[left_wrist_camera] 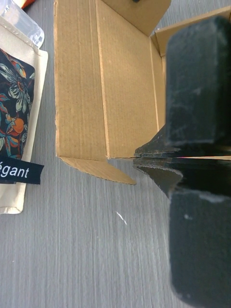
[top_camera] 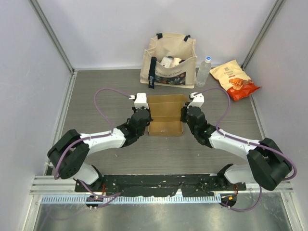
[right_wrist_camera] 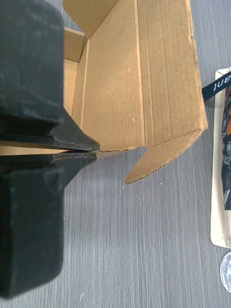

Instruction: Fold the paper box

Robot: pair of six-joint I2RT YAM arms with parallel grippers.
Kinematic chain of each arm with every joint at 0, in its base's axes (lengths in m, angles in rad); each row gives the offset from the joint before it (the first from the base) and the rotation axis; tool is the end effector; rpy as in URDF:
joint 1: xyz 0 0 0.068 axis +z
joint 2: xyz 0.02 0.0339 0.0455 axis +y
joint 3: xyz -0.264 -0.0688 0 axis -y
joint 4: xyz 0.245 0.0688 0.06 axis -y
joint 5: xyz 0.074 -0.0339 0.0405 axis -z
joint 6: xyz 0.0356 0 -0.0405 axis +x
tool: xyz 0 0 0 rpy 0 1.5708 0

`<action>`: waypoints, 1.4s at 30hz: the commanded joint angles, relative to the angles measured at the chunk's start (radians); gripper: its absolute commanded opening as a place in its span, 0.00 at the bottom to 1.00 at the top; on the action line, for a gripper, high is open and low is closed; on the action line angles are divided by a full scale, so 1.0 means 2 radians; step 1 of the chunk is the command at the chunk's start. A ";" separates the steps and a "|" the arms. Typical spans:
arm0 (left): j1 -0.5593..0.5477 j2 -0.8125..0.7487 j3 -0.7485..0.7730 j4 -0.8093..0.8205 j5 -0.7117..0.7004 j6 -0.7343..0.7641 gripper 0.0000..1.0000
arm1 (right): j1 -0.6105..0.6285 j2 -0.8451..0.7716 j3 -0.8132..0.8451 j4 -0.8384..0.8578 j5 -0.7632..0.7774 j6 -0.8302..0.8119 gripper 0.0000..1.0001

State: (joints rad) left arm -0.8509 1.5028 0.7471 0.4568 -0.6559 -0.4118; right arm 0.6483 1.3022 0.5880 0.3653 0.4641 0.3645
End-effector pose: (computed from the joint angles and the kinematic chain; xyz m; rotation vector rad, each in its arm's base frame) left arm 0.2268 -0.2257 0.2224 -0.0482 1.8148 -0.2837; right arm 0.2279 0.1526 0.2167 0.0418 1.8885 0.2479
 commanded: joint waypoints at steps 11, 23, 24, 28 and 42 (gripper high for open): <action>-0.025 -0.024 -0.042 0.000 0.001 -0.023 0.00 | 0.014 -0.051 -0.019 -0.038 -0.043 0.052 0.11; -0.032 -0.047 -0.075 0.022 -0.011 0.013 0.00 | 0.002 -0.133 0.045 -0.254 -0.100 0.034 0.50; -0.032 -0.047 -0.075 0.022 -0.009 0.013 0.00 | 0.001 -0.140 0.046 -0.259 -0.104 0.029 0.50; -0.036 -0.044 -0.073 0.024 -0.005 0.010 0.00 | -0.013 -0.166 0.055 -0.269 -0.117 0.032 0.53; -0.044 -0.056 -0.084 0.018 -0.015 0.007 0.00 | -0.054 -0.085 0.140 -0.285 -0.199 0.072 0.63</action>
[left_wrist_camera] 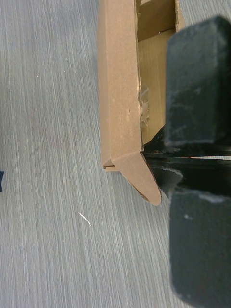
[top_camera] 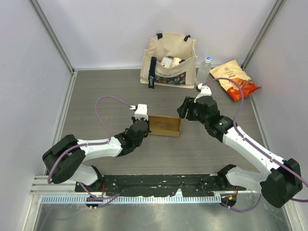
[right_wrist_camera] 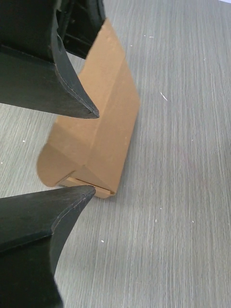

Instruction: Fold the paper box

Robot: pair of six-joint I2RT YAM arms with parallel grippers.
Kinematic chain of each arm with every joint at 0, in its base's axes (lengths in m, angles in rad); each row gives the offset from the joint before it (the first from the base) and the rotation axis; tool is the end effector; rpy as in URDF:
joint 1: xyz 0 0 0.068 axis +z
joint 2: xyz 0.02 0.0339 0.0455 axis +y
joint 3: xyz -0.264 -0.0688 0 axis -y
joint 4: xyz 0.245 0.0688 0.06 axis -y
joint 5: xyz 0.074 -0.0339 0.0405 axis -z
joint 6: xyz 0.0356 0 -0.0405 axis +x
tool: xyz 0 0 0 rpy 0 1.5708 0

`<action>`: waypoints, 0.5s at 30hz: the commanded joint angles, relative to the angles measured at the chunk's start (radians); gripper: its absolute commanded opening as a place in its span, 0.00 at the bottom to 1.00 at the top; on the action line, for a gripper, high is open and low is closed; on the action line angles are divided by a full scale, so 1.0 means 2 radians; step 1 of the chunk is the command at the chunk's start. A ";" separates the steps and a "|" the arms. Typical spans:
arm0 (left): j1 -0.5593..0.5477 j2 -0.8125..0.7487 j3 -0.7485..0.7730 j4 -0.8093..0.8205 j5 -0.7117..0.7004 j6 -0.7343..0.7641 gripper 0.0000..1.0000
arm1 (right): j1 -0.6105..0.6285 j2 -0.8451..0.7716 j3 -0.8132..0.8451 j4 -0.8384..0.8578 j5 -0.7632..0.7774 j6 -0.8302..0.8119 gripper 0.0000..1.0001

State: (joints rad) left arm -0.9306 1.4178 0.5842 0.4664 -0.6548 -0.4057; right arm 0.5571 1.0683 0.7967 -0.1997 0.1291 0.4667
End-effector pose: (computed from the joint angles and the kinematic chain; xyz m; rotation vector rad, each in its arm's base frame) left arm 0.1872 -0.2151 0.1967 0.0622 1.8685 -0.2893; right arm 0.2081 0.1243 0.2873 -0.0117 2.0761 0.5058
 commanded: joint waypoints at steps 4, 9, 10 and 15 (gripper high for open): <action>-0.005 -0.011 -0.004 0.013 -0.014 -0.003 0.00 | -0.009 0.063 0.035 0.008 -0.048 0.018 0.63; -0.008 -0.012 -0.013 0.013 -0.012 -0.013 0.00 | -0.009 0.066 -0.018 0.087 -0.080 0.021 0.62; -0.009 -0.012 -0.013 0.007 -0.012 -0.016 0.00 | -0.009 0.069 -0.021 0.089 -0.076 0.021 0.62; -0.009 -0.039 -0.018 -0.045 -0.010 -0.052 0.31 | -0.009 0.076 -0.038 0.094 -0.071 0.017 0.61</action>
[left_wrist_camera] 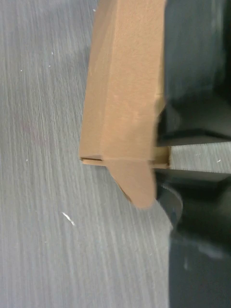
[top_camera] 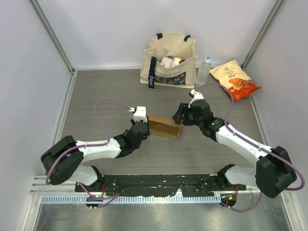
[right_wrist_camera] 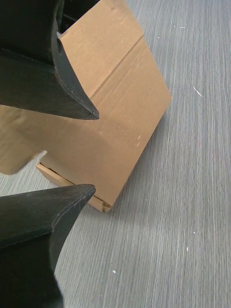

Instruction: Fold the paper box

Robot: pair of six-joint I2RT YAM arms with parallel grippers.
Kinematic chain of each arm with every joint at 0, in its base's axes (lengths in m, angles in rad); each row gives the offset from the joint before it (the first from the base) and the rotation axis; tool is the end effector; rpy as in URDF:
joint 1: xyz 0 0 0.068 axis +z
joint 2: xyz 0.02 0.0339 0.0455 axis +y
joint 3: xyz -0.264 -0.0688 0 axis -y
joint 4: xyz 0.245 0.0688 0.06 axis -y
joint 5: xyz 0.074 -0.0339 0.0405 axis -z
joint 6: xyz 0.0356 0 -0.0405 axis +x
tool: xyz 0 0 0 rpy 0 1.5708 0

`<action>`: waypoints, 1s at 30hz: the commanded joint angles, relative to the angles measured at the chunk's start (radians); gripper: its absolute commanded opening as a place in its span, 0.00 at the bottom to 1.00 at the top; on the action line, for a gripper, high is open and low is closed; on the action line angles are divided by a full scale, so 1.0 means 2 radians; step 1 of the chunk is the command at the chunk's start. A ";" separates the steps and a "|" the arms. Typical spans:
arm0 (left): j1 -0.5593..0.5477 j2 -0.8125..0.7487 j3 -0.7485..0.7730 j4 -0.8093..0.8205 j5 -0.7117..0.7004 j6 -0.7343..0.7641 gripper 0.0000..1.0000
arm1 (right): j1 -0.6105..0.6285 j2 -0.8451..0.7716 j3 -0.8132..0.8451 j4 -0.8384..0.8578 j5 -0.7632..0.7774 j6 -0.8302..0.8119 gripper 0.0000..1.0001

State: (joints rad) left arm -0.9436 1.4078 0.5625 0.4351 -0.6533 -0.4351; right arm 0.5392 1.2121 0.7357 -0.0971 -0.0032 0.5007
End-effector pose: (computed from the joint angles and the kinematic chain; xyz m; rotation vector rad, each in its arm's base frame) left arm 0.1809 -0.2127 0.1897 0.0679 1.9022 -0.2890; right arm 0.2270 0.1360 0.2422 -0.0444 2.2066 0.6002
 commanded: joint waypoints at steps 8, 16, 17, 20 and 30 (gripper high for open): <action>-0.001 -0.188 -0.038 -0.156 0.070 -0.091 0.68 | 0.001 0.011 -0.028 0.070 -0.021 0.003 0.60; 0.008 -0.326 0.031 -0.340 0.155 -0.105 0.71 | 0.006 0.009 -0.028 0.059 -0.017 -0.014 0.59; 0.016 -0.322 0.048 -0.352 0.163 -0.105 0.73 | 0.006 0.009 -0.027 0.053 -0.016 -0.016 0.59; 0.064 -0.280 0.112 -0.376 0.230 -0.100 0.73 | 0.007 0.006 -0.020 0.036 -0.013 -0.020 0.58; 0.156 -0.055 0.207 -0.267 0.392 -0.115 0.61 | 0.012 0.001 -0.010 0.020 -0.017 -0.014 0.58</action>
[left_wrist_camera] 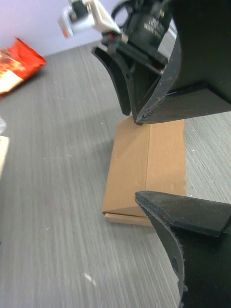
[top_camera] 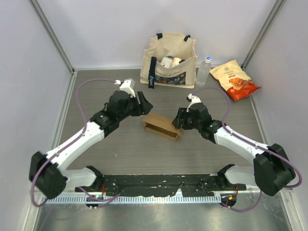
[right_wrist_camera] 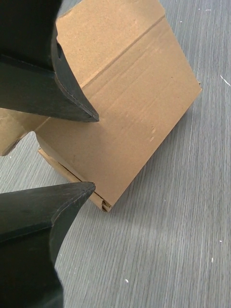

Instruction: Fold the paper box

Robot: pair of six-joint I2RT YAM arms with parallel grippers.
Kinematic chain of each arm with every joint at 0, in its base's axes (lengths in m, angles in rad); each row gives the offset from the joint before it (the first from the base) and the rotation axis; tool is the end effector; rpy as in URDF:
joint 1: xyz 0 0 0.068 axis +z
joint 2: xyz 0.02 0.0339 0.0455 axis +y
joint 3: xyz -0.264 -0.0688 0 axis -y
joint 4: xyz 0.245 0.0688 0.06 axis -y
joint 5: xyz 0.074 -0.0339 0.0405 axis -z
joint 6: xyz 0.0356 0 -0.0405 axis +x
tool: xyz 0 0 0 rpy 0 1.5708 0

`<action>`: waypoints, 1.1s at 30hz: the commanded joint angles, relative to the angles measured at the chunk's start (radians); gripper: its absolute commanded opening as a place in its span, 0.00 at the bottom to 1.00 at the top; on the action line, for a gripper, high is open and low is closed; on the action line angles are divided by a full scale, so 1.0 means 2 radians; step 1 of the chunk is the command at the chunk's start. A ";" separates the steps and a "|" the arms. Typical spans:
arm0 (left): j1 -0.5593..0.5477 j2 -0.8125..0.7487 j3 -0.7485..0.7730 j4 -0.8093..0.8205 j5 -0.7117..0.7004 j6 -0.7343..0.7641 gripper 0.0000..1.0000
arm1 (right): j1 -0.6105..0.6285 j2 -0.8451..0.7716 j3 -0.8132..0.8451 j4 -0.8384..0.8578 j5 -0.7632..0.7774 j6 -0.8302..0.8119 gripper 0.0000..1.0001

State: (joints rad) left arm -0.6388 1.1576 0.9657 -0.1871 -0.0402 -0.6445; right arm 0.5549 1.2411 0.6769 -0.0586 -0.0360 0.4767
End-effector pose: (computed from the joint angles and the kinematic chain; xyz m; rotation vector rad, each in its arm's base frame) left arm 0.2158 -0.1585 0.3269 -0.0336 2.0372 -0.7941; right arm 0.2226 0.1395 0.2191 -0.1093 2.2594 0.6078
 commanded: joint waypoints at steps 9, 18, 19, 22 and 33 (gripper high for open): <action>0.003 0.161 -0.042 0.127 0.098 -0.014 0.54 | 0.004 0.004 0.010 -0.006 -0.002 -0.024 0.58; 0.003 0.168 -0.102 0.143 0.084 -0.012 0.53 | 0.004 -0.008 0.002 -0.020 0.001 -0.034 0.58; 0.003 0.164 -0.103 0.142 0.086 -0.011 0.53 | 0.005 -0.012 0.001 -0.027 0.000 -0.035 0.57; 0.003 0.148 -0.100 0.133 0.091 -0.008 0.56 | 0.005 -0.018 -0.007 -0.031 -0.009 -0.031 0.58; 0.006 0.056 -0.061 0.051 0.049 0.035 0.70 | 0.004 -0.018 -0.060 0.015 0.000 -0.001 0.50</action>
State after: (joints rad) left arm -0.6334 1.3544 0.8028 -0.0280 0.1188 -0.6182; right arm 0.5602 1.2053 0.5583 -0.1028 -0.0509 0.4484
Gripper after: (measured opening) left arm 0.669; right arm 0.537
